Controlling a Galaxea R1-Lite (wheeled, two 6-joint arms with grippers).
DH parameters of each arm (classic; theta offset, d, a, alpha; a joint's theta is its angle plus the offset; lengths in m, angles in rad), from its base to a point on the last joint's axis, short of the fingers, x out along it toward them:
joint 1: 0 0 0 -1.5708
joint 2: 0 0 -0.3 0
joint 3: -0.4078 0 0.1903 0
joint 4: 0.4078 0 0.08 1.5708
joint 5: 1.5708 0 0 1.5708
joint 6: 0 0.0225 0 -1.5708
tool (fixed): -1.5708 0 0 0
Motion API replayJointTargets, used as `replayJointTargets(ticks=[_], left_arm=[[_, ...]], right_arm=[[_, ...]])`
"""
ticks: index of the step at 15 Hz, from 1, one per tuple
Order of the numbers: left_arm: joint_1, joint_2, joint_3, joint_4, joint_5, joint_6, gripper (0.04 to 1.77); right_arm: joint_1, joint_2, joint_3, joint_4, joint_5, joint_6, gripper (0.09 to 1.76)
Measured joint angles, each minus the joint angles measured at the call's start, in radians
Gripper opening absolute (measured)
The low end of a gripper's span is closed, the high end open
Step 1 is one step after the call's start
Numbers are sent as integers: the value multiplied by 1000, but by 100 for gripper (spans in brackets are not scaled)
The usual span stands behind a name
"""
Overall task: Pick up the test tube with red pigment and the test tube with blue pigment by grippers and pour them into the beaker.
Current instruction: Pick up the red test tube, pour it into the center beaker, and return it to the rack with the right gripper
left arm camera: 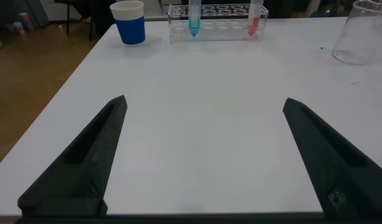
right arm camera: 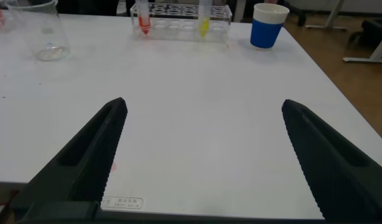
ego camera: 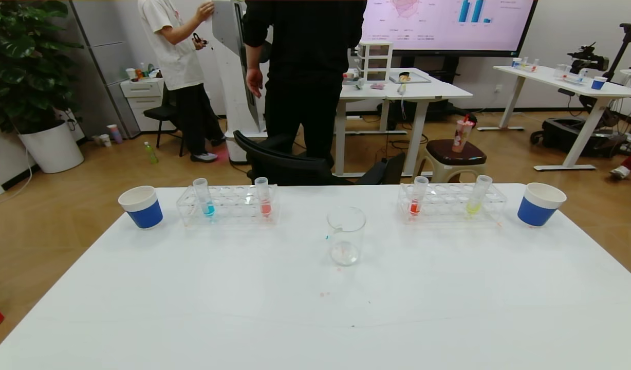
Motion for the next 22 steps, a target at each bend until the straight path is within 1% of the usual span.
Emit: replayJointTargets(ticks=[16,19,22], left_arm=[[0,0,0,0,-1,0,175],[0,0,0,0,0,0,175],[0,0,0,0,0,0,175]], right_arm=[[-3,0,-7,-9,-6,-6,174],[-3,31,-104,-3,-9,-6,174],[7,172,-241,-26,-8,-3,174]])
